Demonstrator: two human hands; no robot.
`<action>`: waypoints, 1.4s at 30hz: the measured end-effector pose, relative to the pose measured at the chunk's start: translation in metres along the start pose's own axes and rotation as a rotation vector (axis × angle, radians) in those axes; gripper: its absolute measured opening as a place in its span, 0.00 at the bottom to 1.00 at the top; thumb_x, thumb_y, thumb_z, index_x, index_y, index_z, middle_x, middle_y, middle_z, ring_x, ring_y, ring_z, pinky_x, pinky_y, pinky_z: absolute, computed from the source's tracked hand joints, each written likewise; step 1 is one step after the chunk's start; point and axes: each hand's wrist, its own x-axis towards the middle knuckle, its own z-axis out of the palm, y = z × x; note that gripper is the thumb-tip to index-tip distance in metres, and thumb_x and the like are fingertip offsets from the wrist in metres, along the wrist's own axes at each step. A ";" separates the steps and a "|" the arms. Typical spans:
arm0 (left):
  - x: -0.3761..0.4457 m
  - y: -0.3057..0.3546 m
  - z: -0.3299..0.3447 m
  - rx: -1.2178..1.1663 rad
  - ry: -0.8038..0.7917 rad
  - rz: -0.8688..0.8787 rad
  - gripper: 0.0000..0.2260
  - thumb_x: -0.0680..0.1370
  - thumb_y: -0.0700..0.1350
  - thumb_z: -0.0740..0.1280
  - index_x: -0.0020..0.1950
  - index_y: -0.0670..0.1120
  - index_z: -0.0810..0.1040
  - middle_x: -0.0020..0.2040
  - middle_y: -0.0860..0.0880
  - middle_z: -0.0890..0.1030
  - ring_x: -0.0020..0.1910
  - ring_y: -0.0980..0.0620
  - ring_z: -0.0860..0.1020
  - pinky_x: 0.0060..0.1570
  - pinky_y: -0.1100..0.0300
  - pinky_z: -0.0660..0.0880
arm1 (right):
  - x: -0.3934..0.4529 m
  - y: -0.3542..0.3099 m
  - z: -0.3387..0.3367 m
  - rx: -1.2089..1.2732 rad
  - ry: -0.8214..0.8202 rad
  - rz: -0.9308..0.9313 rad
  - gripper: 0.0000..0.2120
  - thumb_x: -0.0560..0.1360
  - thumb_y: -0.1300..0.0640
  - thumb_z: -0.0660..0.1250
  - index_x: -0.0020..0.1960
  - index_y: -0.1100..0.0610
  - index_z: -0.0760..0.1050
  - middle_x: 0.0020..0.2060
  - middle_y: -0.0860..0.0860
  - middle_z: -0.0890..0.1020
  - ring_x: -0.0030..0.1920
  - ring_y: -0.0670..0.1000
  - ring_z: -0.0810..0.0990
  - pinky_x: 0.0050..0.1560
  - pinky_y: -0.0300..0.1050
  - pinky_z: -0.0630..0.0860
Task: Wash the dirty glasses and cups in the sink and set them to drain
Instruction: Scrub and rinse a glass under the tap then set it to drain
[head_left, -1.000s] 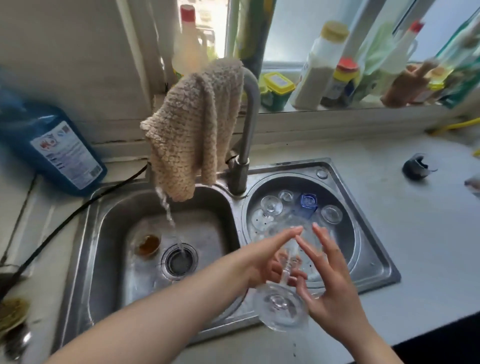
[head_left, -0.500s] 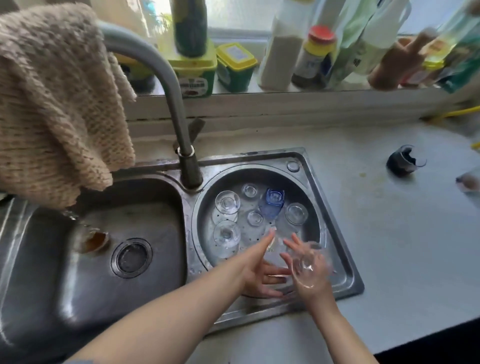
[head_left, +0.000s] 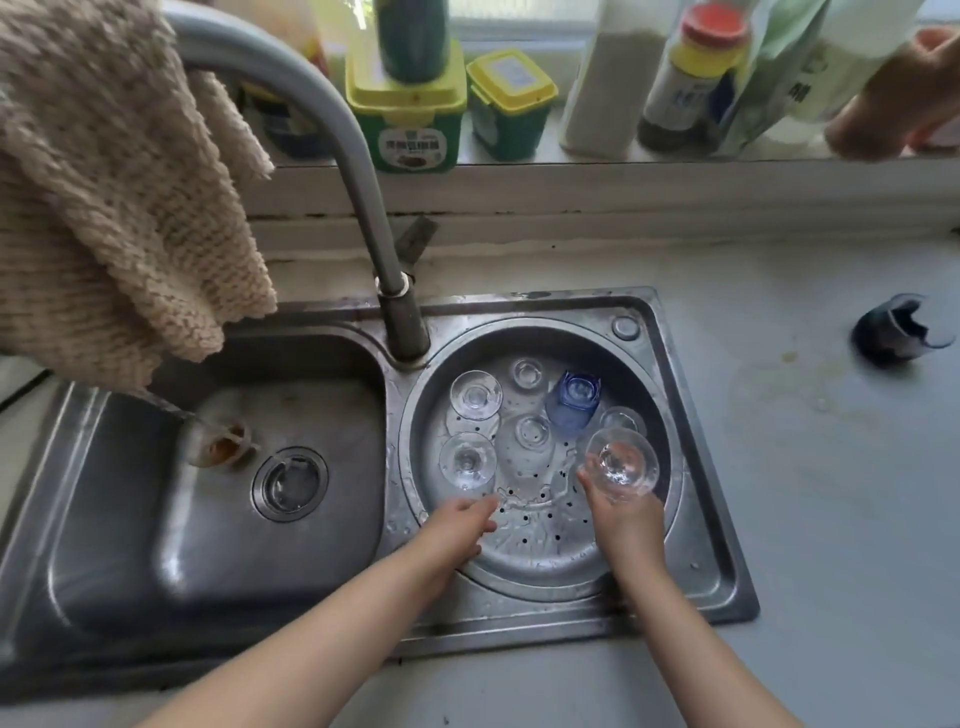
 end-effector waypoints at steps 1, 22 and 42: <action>0.000 -0.002 0.000 0.015 0.000 0.009 0.12 0.80 0.53 0.62 0.58 0.46 0.73 0.56 0.46 0.79 0.58 0.52 0.76 0.63 0.56 0.72 | 0.000 0.001 0.002 -0.003 0.011 -0.003 0.16 0.71 0.47 0.72 0.52 0.58 0.81 0.42 0.55 0.84 0.46 0.56 0.81 0.45 0.42 0.72; 0.007 -0.036 -0.262 0.701 0.601 0.340 0.15 0.75 0.45 0.70 0.60 0.45 0.79 0.60 0.45 0.79 0.60 0.45 0.76 0.59 0.56 0.70 | -0.144 -0.125 0.190 0.015 -0.399 -0.375 0.03 0.73 0.58 0.69 0.47 0.54 0.78 0.44 0.49 0.79 0.44 0.43 0.77 0.45 0.30 0.71; 0.066 -0.039 -0.323 1.509 0.348 0.531 0.13 0.82 0.45 0.55 0.64 0.51 0.74 0.63 0.48 0.77 0.64 0.48 0.73 0.60 0.58 0.67 | -0.138 -0.156 0.304 -0.382 -0.502 -0.422 0.18 0.73 0.63 0.64 0.62 0.54 0.76 0.60 0.51 0.79 0.61 0.52 0.76 0.62 0.42 0.69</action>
